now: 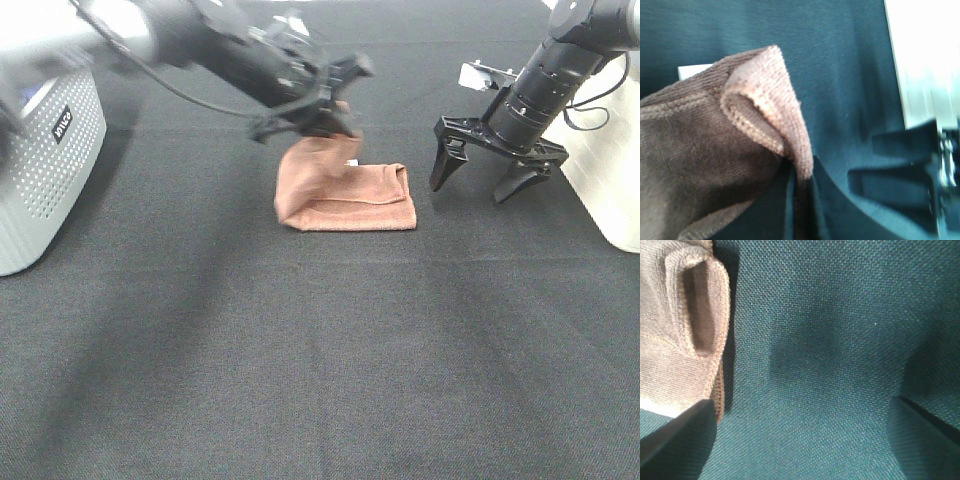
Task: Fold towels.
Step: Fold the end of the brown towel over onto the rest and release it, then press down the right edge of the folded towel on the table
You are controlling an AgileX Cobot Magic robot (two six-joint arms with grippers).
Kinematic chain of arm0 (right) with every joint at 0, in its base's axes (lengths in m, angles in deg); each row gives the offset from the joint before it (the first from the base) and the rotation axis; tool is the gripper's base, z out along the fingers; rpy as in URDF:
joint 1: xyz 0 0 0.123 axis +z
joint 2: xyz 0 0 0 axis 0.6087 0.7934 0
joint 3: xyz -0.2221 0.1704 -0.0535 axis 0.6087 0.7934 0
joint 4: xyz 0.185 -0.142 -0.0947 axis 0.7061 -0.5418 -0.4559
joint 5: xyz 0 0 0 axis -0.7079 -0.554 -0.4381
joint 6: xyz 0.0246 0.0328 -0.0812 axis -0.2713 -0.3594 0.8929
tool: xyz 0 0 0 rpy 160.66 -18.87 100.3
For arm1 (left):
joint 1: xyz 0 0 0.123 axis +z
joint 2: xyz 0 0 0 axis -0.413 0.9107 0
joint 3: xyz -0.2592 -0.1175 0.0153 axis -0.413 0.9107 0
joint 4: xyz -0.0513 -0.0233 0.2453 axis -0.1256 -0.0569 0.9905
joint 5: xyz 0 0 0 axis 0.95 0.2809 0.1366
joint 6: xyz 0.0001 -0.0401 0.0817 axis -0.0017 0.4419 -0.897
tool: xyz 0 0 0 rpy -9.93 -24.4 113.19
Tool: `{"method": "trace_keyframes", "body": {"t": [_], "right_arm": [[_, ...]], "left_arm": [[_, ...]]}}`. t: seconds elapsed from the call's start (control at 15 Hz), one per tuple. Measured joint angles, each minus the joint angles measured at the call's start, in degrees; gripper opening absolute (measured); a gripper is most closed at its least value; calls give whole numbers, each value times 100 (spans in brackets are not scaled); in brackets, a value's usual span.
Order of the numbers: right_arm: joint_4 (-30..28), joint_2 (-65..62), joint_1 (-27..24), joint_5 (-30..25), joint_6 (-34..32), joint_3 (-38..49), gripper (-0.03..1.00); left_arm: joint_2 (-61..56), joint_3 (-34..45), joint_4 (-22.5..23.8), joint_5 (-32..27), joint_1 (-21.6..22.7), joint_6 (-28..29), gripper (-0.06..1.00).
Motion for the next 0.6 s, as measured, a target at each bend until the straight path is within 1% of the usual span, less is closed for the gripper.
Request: {"method": "trace_keyframes", "body": {"t": [0.07,0.13,0.2,0.27,0.33,0.4,0.47,0.53,0.6], "right_arm": [[0,0,0,0,0,0,87],[0,0,0,0,0,0,87],[0,0,0,0,0,0,87],[0,0,0,0,0,0,87],[-6,0,0,0,0,0,87],[-6,0,0,0,0,0,87],[-6,0,0,-6,0,0,87],[23,0,0,-11,0,0,87],[97,0,0,-17,0,0,87]], "left_arm": [[109,-86,-11,0,-34,160,9],[229,-115,-11,-6,-69,286,29],[269,-115,-46,-29,-86,309,43],[269,-115,-46,-29,-86,309,43],[292,-126,-195,-46,-120,304,54],[292,-138,-407,-52,-155,223,61],[292,-143,-636,-46,-172,34,64],[292,-172,-802,-34,-189,-298,66],[258,-172,-837,-34,-155,-521,66]]}}
